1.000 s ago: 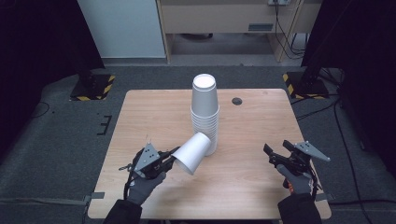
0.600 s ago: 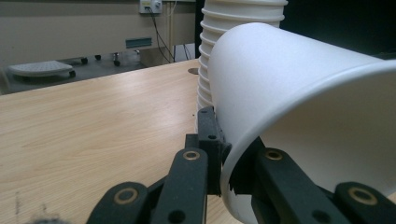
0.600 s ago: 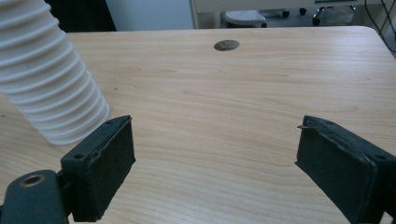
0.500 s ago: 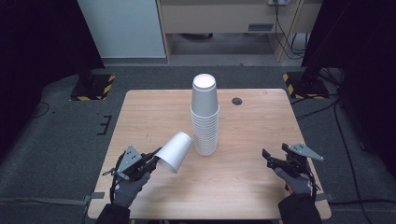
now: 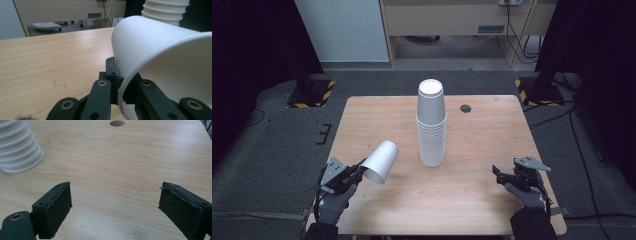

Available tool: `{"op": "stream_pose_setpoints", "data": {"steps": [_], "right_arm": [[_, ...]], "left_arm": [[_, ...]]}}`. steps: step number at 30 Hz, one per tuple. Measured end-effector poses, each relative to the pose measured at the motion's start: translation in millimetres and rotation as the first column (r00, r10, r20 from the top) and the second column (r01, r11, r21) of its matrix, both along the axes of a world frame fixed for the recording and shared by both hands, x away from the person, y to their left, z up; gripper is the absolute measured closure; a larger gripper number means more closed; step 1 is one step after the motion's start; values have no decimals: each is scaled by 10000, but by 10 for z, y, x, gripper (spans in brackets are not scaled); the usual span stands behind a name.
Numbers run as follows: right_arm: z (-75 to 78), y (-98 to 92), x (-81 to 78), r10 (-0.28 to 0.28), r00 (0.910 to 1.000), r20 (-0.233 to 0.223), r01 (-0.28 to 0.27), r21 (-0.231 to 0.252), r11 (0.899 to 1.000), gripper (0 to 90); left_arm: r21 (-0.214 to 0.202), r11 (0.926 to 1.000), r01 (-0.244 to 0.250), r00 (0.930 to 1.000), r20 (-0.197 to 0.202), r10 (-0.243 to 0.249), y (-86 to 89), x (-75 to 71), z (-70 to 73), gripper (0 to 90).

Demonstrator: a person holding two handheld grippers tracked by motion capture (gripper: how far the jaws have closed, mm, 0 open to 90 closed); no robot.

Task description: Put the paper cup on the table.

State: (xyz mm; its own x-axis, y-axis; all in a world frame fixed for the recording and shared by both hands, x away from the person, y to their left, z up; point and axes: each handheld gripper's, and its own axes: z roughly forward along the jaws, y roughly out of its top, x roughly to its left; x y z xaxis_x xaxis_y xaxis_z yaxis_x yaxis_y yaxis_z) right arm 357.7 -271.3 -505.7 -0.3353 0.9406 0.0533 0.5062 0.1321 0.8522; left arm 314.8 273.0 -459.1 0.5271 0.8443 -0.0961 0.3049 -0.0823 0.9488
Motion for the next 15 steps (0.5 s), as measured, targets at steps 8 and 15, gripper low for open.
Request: {"op": "stream_pose_setpoints", "data": {"steps": [8, 15], "right_arm": [[-130, 19, 28, 174, 9969, -769, -225, -656, 9976, 110], [-201, 31, 45, 242, 9926, -1189, -373, -1097, 9933, 106]], "left_arm": [[312, 9991, -278, 9991, -298, 287, 54, 46, 23, 852], [541, 9967, -608, 9944, -837, 652, 141, 100, 53, 848]]}}
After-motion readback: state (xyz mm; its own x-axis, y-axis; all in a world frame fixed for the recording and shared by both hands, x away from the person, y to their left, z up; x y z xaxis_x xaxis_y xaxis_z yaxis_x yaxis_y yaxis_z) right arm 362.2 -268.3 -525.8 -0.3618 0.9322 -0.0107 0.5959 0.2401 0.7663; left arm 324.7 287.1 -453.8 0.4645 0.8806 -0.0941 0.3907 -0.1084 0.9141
